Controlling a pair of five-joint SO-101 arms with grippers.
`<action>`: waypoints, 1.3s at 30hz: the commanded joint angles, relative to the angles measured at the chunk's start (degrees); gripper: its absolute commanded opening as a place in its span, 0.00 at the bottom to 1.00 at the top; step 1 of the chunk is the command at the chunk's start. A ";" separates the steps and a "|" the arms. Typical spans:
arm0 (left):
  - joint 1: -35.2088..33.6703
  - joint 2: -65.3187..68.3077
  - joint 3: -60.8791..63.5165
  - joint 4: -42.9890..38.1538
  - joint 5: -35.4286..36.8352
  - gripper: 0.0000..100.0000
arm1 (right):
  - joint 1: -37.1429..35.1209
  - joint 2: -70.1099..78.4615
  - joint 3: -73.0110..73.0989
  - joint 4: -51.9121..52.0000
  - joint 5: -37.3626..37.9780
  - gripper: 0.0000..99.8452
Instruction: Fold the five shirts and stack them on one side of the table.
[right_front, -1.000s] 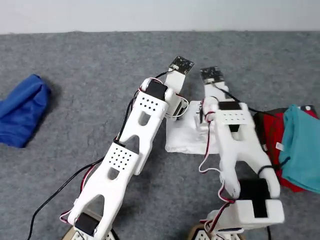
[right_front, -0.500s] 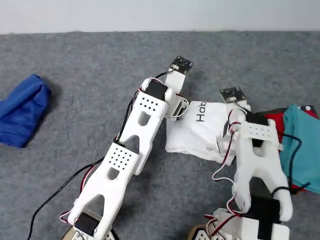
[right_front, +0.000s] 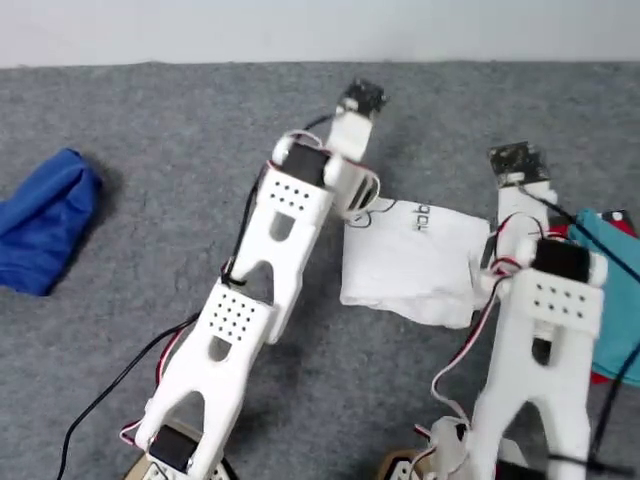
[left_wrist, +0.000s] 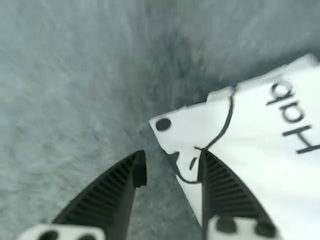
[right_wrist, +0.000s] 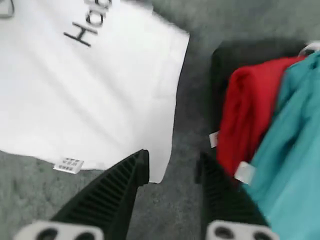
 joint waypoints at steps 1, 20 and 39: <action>0.35 -9.23 -3.30 0.88 -0.26 0.18 | 0.57 -1.71 -2.37 -1.45 -3.69 0.26; 2.37 -12.48 -1.98 0.88 -0.44 0.18 | -9.01 29.76 -7.12 -27.56 -17.67 0.26; 2.37 -12.48 -1.98 0.88 -0.44 0.18 | -10.07 53.49 -23.03 -18.68 -21.80 0.09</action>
